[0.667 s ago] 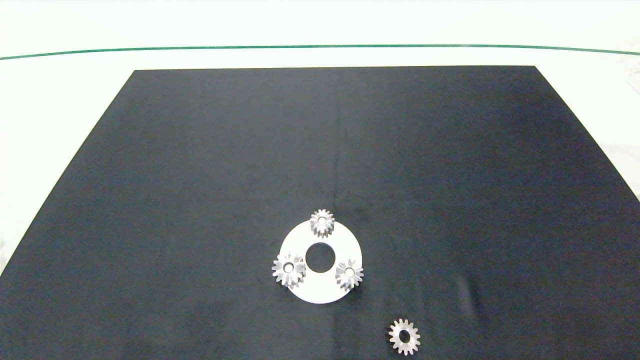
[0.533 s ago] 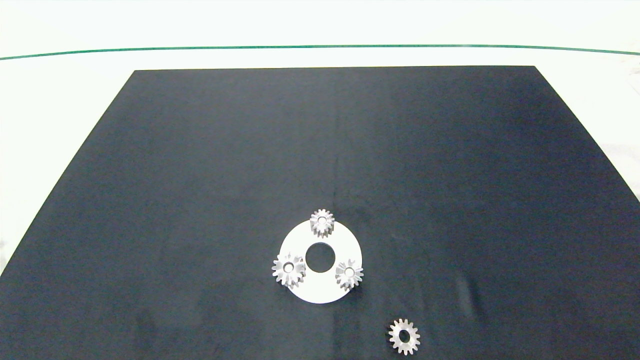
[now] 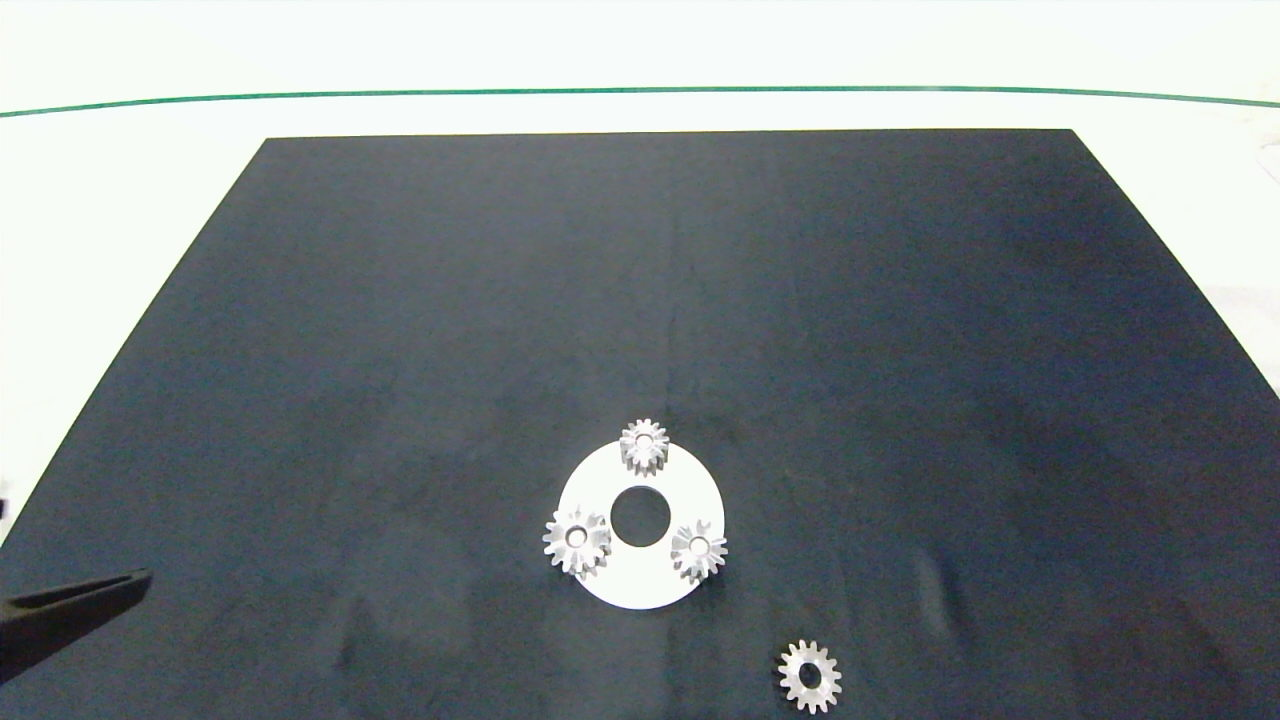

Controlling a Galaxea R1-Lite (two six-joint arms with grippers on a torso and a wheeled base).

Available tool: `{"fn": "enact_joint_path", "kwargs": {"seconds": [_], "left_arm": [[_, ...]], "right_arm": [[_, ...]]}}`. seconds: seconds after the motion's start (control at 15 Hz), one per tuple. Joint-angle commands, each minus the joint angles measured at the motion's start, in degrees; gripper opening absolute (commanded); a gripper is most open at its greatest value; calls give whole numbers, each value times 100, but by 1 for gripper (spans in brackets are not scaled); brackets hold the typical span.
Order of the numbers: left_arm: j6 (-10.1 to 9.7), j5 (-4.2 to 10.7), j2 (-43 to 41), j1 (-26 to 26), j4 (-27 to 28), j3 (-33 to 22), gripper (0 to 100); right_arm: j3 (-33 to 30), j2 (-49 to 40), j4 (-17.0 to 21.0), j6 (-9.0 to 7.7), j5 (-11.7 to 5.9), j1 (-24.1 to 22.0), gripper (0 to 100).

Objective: Remove an incorrectly installed larger gear and replace it with the correct smaller gear

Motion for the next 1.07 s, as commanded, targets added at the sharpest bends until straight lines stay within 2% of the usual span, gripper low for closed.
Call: {"fn": "enact_joint_path", "kwargs": {"seconds": [0.07,0.13,0.33,0.47,0.53,0.6,0.67,0.8,1.0,1.07], "left_arm": [[92,173,2125,-1475,650,-1081,100],[66,199,2424,-1642,676,-1240,100],[-14,217,2775,-2099,694,-1433,100],[-286,235,3030,-2626,729,-1741,100],[-330,296,3101,-2749,747,-1837,100],[-374,692,3373,-3057,747,-2031,100],[-374,867,3549,-3215,747,-2145,100],[-427,867,3839,-3338,720,-2321,100],[-462,920,4164,-3347,712,-2655,100],[-453,1043,4270,-3347,694,-2707,100]], "right_arm": [[-646,669,86,9,1,196,100],[-734,713,86,141,-8,161,100],[-734,721,112,193,-8,126,100],[-769,721,103,193,1,135,100],[-769,713,103,193,1,135,100],[-769,713,103,193,1,144,100],[-778,721,103,202,1,144,100],[-769,721,103,202,9,152,100],[-778,713,103,202,176,152,100],[-778,721,95,202,211,152,100]]}}
